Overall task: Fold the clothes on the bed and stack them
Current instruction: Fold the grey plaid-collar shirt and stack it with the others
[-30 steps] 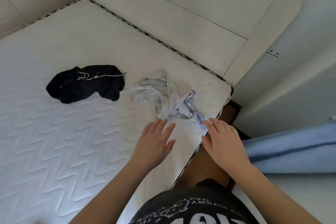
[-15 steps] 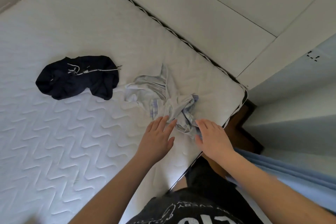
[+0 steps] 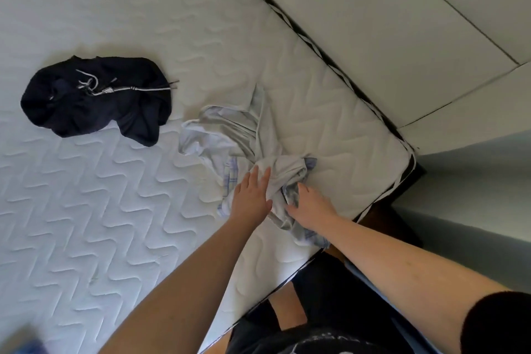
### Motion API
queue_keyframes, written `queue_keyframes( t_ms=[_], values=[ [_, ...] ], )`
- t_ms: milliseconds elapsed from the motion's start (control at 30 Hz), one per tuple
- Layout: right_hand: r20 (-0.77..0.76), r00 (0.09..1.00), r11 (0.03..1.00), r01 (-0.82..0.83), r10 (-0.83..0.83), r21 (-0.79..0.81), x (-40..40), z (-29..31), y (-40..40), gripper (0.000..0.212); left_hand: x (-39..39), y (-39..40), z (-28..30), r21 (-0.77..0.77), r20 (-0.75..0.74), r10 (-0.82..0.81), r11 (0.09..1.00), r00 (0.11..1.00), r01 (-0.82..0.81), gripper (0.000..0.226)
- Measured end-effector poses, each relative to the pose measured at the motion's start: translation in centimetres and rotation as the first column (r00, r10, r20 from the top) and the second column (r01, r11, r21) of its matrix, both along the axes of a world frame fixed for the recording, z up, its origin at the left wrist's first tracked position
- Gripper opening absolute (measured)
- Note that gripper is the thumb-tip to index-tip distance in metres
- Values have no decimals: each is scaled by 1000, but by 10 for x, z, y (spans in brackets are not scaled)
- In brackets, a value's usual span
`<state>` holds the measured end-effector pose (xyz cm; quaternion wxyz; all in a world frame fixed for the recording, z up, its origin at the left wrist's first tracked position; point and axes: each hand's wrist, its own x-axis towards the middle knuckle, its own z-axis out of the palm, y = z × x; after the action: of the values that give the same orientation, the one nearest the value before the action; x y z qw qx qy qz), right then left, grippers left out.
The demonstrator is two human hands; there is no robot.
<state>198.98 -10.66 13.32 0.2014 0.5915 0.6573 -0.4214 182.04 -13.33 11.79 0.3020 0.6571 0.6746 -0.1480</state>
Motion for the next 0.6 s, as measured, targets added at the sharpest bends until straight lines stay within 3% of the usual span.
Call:
queue_keyframes(
  t_ms=[167, 333, 433, 500, 600],
  values=[
    [-58, 970, 947, 217, -237, -236, -7, -33, -14, 91, 1, 11, -28, -47, 18, 216, 976, 976, -215, 99],
    [-109, 931, 901, 300, -348, -313, -14, -50, -23, 92, 9, 13, -48, -84, 0, 302, 950, 953, -301, 43],
    [-83, 909, 869, 360, -409, -340, -14, -54, -23, 87, 6, 10, -44, -131, 88, 378, 921, 922, -366, 36],
    [-88, 883, 841, 403, -461, -360, -16, -53, -24, 87, 2, 7, -30, -159, 182, 495, 868, 850, -471, 36],
    [-164, 839, 835, 455, -518, -311, -19, -47, -27, 74, -9, 1, 4, -224, 308, 690, 722, 655, -655, 30]
  ],
)
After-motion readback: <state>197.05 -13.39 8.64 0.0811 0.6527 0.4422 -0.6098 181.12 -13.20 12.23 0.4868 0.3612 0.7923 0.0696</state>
